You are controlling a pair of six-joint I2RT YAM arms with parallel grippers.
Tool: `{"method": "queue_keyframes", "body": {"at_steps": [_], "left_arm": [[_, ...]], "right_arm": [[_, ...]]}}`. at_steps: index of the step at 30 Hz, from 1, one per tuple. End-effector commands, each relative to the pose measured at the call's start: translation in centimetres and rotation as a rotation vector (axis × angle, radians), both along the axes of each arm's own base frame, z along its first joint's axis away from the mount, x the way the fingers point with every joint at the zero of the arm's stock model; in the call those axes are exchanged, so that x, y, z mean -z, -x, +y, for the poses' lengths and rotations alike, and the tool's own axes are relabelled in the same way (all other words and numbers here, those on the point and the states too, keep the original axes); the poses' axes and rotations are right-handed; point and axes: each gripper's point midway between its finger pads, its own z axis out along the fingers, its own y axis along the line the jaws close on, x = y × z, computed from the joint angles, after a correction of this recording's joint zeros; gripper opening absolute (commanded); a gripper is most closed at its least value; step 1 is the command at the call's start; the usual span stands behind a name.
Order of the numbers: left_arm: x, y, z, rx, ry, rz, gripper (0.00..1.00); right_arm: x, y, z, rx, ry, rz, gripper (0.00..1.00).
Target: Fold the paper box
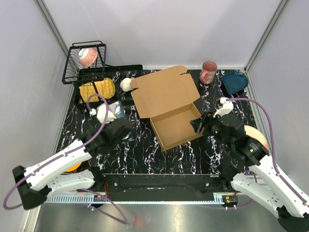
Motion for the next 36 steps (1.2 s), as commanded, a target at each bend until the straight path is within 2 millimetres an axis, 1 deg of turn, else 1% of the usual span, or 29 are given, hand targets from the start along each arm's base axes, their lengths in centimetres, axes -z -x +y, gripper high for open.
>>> {"method": "queue_keyframes", "body": {"at_steps": [1, 2, 3, 4, 5, 6, 8, 9, 10, 11, 13, 14, 15, 17, 19, 20, 22, 23, 24, 25, 26, 27, 28, 29, 30, 32, 34, 35, 36], "left_arm": [[-9.8, -0.4, -5.8, 0.202, -0.108, -0.244, 0.00], [-11.4, -0.5, -8.4, 0.257, -0.130, -0.269, 0.00], [-12.6, 0.4, -11.6, 0.396, -0.174, -0.306, 0.00], [-13.1, 0.7, -14.0, 0.487, -0.199, -0.319, 0.00], [-13.1, 0.7, -17.0, 0.567, -0.228, -0.318, 0.00], [-13.1, 1.3, -19.7, 0.690, -0.237, -0.321, 0.00], [-12.3, 1.6, -22.8, 0.829, -0.269, -0.322, 0.00], [-11.6, 1.8, -25.1, 0.934, -0.282, -0.337, 0.00], [-11.1, 1.7, -25.9, 0.975, -0.281, -0.341, 0.00], [-10.1, 1.5, -26.7, 1.010, -0.291, -0.333, 0.01], [-9.2, 0.1, -27.4, 1.072, -0.278, -0.318, 0.02], [-8.0, -0.4, -27.7, 1.102, -0.287, -0.297, 0.02], [-7.9, -1.1, -28.2, 1.163, -0.285, -0.309, 0.03], [-7.3, -2.3, -28.5, 1.192, -0.310, -0.305, 0.08], [-7.3, -3.5, -28.4, 1.220, -0.338, -0.314, 0.11], [-7.2, -4.2, -28.9, 1.227, -0.344, -0.314, 0.12], [-6.6, -5.4, -28.9, 1.247, -0.348, -0.290, 0.13], [-6.1, -6.0, -29.6, 1.261, -0.347, -0.273, 0.13], [-5.5, -6.3, -29.5, 1.275, -0.347, -0.242, 0.13], [-5.1, -6.4, -29.8, 1.288, -0.348, -0.231, 0.14], [-4.2, -6.5, -30.3, 1.303, -0.354, -0.213, 0.15], [-3.7, -6.4, -30.5, 1.316, -0.350, -0.201, 0.21], [-3.2, -6.4, -30.5, 1.321, -0.350, -0.187, 0.24], [-2.2, -6.2, -30.6, 1.331, -0.349, -0.164, 0.28], [-1.7, -6.1, -30.5, 1.329, -0.344, -0.150, 0.37], [-0.5, -6.0, -30.2, 1.321, -0.344, -0.119, 0.40], [0.0, -6.2, -29.5, 1.296, -0.350, -0.103, 0.42], [-0.1, -6.3, -29.3, 1.288, -0.348, -0.105, 0.45], [-0.2, -6.7, -28.8, 1.262, -0.353, -0.106, 0.49]], "right_arm": [[-2.6, -0.1, -1.0, 0.024, 0.023, -0.067, 0.61], [-2.8, -0.1, -1.2, 0.029, 0.022, -0.071, 0.61], [-3.0, 0.0, -1.4, 0.035, 0.027, -0.072, 0.61], [-3.1, 0.0, -1.7, 0.043, 0.032, -0.076, 0.61], [-3.3, 0.1, -1.9, 0.048, 0.035, -0.080, 0.61], [-3.4, 0.1, -2.2, 0.058, 0.043, -0.079, 0.61], [-3.9, 0.4, -2.7, 0.066, 0.046, -0.093, 0.62], [-4.1, 0.6, -3.0, 0.074, 0.050, -0.096, 0.62], [-4.3, 0.8, -3.2, 0.074, 0.048, -0.102, 0.62], [-4.5, 0.9, -3.4, 0.078, 0.047, -0.107, 0.62], [-4.8, 1.3, -4.0, 0.089, 0.050, -0.114, 0.62], [-4.7, 1.4, -4.1, 0.088, 0.052, -0.114, 0.62], [-4.9, 1.5, -4.3, 0.090, 0.053, -0.118, 0.62], [-4.9, 1.6, -4.4, 0.091, 0.055, -0.121, 0.63], [-4.9, 1.6, -4.4, 0.093, 0.057, -0.122, 0.63], [-4.8, 1.5, -4.4, 0.093, 0.062, -0.118, 0.63], [-4.6, 1.4, -4.2, 0.089, 0.061, -0.114, 0.62], [-4.4, 1.4, -4.1, 0.087, 0.063, -0.113, 0.63], [-4.2, 1.3, -4.0, 0.085, 0.065, -0.109, 0.63], [-4.2, 1.2, -4.0, 0.085, 0.066, -0.108, 0.63], [-4.0, 1.2, -4.0, 0.086, 0.070, -0.107, 0.63], [-3.8, 1.1, -4.1, 0.088, 0.079, -0.104, 0.63], [-3.8, 1.1, -4.1, 0.089, 0.081, -0.105, 0.63], [-3.9, 1.1, -4.2, 0.093, 0.083, -0.108, 0.64], [-3.9, 1.0, -4.2, 0.094, 0.090, -0.109, 0.64], [-3.7, 0.9, -4.3, 0.099, 0.100, -0.108, 0.65], [-3.7, 0.7, -4.3, 0.102, 0.105, -0.110, 0.65], [-3.6, 0.7, -4.3, 0.104, 0.108, -0.111, 0.66], [-3.6, 0.6, -4.3, 0.103, 0.110, -0.111, 0.66]]}}
